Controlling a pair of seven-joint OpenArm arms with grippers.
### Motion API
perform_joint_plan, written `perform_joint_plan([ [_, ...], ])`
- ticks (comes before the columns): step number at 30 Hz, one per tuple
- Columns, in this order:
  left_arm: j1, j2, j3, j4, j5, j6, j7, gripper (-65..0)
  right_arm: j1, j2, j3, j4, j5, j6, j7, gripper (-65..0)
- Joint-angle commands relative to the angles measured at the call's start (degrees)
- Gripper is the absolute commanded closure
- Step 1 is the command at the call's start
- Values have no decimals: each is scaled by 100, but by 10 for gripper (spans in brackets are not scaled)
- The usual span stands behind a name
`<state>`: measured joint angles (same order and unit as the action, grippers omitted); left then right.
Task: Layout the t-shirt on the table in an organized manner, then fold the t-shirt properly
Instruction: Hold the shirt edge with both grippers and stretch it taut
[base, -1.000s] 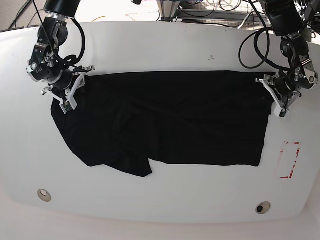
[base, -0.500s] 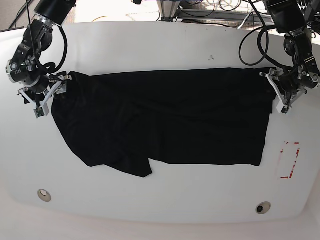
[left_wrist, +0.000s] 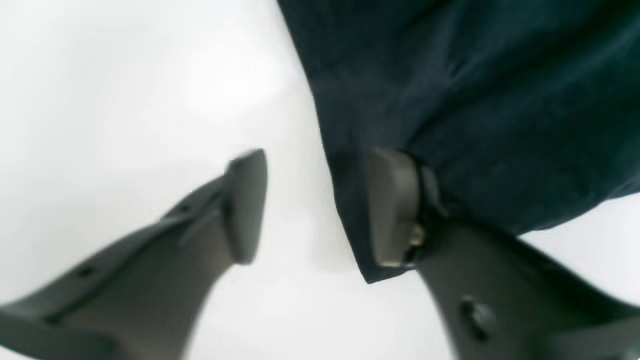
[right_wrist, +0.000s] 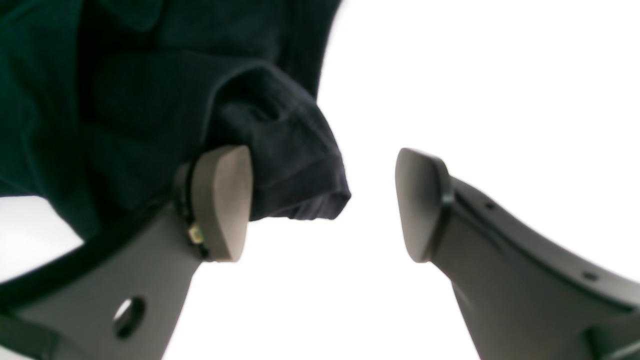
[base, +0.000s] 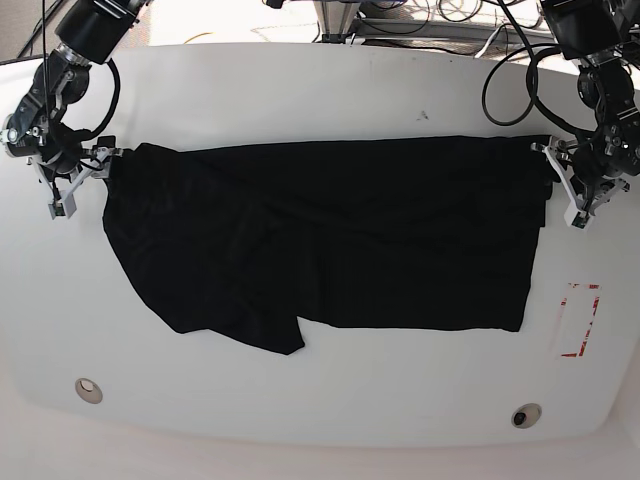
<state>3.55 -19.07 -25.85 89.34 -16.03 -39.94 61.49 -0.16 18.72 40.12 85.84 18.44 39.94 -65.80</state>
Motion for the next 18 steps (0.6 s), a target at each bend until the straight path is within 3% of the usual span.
perform_joint_plan([
  [1,-69,-93,-154,134,-89,-6,-97,-390,109,189,28,-140,104,6,281,-422],
  [18,45,-155,-268,90,-89,-6,97,-392,82,146,10,-773,112,6,580,-415],
])
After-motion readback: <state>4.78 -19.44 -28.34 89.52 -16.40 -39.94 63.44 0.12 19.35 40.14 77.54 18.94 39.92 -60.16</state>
